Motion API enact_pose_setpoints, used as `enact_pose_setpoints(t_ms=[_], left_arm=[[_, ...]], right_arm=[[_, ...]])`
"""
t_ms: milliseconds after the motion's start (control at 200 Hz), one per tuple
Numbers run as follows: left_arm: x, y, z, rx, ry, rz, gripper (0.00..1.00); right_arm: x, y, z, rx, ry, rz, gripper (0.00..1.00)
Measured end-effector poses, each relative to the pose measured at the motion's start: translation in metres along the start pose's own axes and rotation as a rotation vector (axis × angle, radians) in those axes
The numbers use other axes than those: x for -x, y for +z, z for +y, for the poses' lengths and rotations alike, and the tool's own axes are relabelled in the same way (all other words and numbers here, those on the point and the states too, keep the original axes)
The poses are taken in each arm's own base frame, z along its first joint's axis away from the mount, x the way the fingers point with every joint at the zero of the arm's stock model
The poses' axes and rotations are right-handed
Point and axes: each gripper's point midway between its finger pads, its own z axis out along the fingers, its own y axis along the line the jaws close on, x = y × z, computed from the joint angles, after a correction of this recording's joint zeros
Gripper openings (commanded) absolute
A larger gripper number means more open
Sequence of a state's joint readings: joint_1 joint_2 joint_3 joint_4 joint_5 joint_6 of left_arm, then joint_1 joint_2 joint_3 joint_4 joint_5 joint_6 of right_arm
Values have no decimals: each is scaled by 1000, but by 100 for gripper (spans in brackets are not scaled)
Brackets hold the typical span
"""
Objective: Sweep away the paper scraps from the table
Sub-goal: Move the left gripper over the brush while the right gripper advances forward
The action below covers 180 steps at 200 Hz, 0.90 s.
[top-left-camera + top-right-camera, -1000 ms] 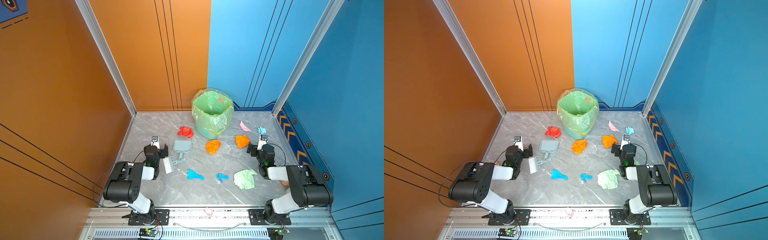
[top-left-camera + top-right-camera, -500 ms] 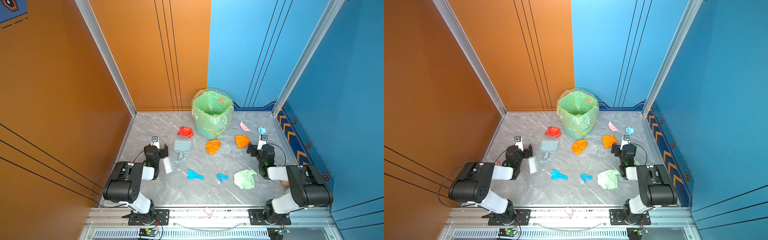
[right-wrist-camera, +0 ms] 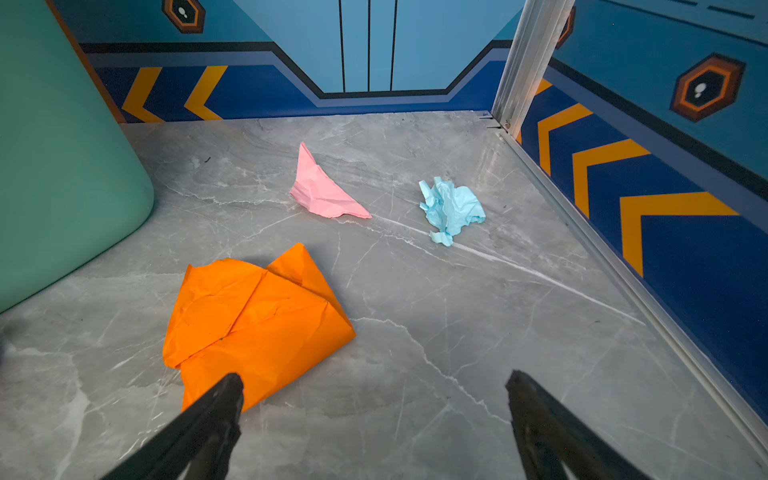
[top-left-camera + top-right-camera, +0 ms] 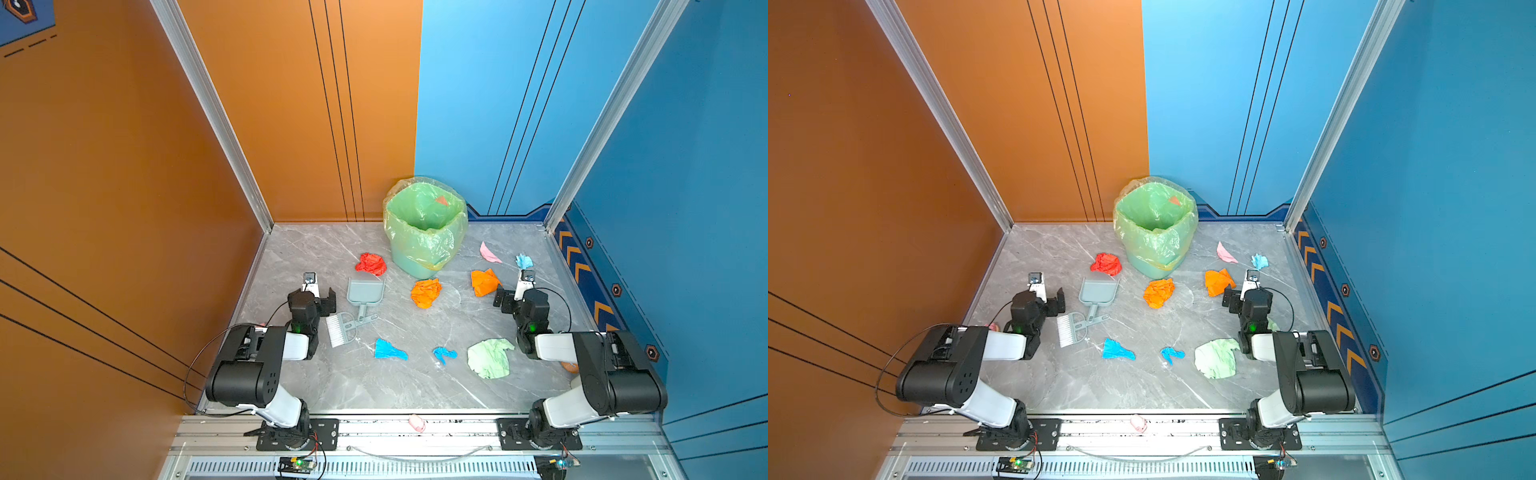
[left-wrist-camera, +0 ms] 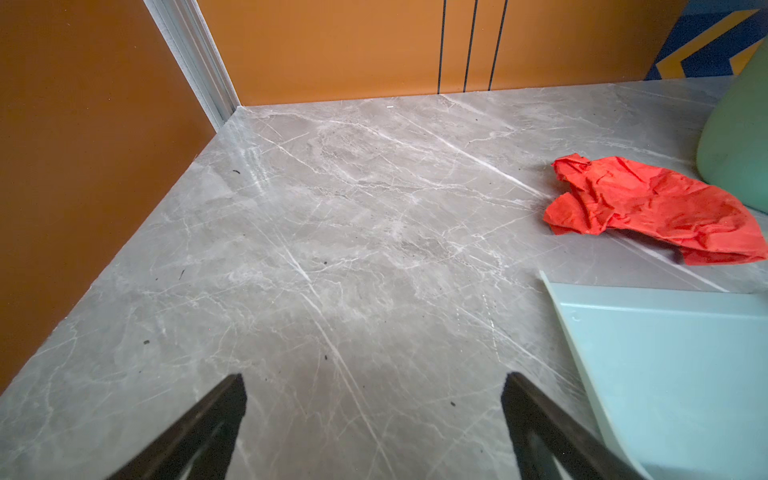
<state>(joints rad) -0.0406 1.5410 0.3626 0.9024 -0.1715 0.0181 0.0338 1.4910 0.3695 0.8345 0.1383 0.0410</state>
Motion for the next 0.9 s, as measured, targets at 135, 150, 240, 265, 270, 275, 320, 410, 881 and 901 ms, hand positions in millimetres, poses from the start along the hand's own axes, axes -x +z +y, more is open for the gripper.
enact_pose_setpoints(t_ms=[135, 150, 240, 265, 270, 275, 320, 410, 881, 901], left_arm=[[15, -7, 1, -2, -5, -35, 98], [16, -7, 1, -2, -5, -35, 98], [21, -9, -2, -11, 2, -31, 98], [22, -10, -3, -14, 7, -28, 98], [23, -10, -3, -16, 7, -30, 98], [23, -10, -4, -16, 8, -29, 98], [26, -11, -6, -24, 14, -25, 98], [33, -13, -12, -42, 27, -16, 98], [50, -39, -44, -193, 146, 182, 98], [50, -40, -45, -198, 152, 188, 98]], right_arm=[[9, -5, 1, 9, -1, 7, 100], [12, -6, 2, 13, -1, 7, 100], [26, -8, 7, 40, 0, 2, 100], [29, -8, 8, 48, 0, 2, 100], [30, -9, 8, 51, 0, 2, 100], [31, -9, 9, 52, 0, 1, 100], [35, -11, 11, 68, 0, 0, 100], [38, -16, 18, 106, -4, 17, 100], [64, -66, 94, 438, -149, 118, 100], [64, -69, 98, 454, -159, 121, 100]])
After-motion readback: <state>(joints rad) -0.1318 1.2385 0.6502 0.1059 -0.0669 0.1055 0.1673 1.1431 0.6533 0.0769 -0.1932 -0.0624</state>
